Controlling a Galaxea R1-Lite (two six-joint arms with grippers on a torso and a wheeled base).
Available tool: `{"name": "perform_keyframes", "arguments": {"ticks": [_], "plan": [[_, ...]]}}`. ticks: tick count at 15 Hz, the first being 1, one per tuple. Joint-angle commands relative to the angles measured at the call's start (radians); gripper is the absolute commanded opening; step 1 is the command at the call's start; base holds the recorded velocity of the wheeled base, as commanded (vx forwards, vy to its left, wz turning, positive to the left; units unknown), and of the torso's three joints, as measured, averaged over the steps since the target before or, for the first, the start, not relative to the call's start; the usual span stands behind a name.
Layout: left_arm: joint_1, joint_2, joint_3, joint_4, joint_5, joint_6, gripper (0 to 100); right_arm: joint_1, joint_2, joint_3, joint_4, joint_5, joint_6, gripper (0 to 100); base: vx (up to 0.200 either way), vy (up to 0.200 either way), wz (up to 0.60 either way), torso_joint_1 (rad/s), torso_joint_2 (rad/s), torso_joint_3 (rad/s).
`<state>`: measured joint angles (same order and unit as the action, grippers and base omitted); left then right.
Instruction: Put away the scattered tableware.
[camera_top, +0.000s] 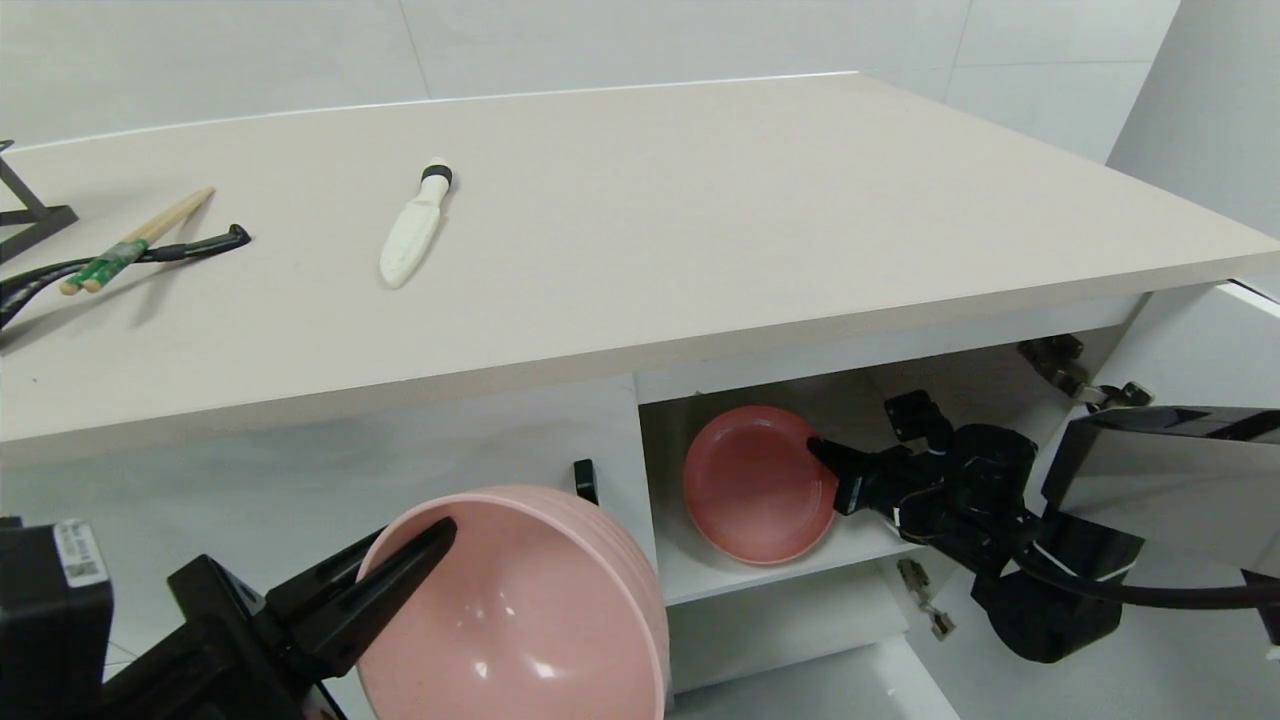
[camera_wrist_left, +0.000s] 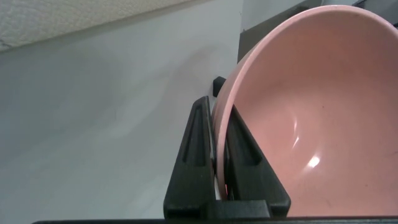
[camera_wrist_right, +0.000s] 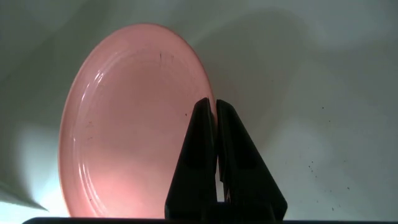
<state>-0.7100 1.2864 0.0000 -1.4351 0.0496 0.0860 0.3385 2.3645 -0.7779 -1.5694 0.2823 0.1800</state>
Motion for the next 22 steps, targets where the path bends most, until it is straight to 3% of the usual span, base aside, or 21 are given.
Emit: {"name": "perform_keyframes", "arguments": {"ticks": [1, 17, 18, 22], "plan": [[0.0, -0.01, 0.0, -0.001, 0.0, 0.0, 0, -0.001, 0.027, -0.021, -0.001, 0.0, -0.001, 0, 0.0, 0.0, 0.0, 0.0, 0.0, 0.0], [0.0, 0.014, 0.0, -0.001, 0.0, 0.003, 0, -0.038, 0.088, -0.061, -0.001, -0.003, 0.003, 0, 0.0, 0.0, 0.0, 0.0, 0.0, 0.0], [0.0, 0.018, 0.0, -0.001, 0.0, 0.003, 0, -0.038, 0.093, -0.061, -0.001, -0.003, 0.001, 100, 0.0, 0.0, 0.0, 0.0, 0.0, 0.0], [-0.002, 0.024, 0.0, -0.001, 0.0, 0.003, 0, -0.036, 0.091, -0.064, -0.001, -0.009, 0.003, 100, 0.0, 0.0, 0.0, 0.0, 0.0, 0.0]]}}
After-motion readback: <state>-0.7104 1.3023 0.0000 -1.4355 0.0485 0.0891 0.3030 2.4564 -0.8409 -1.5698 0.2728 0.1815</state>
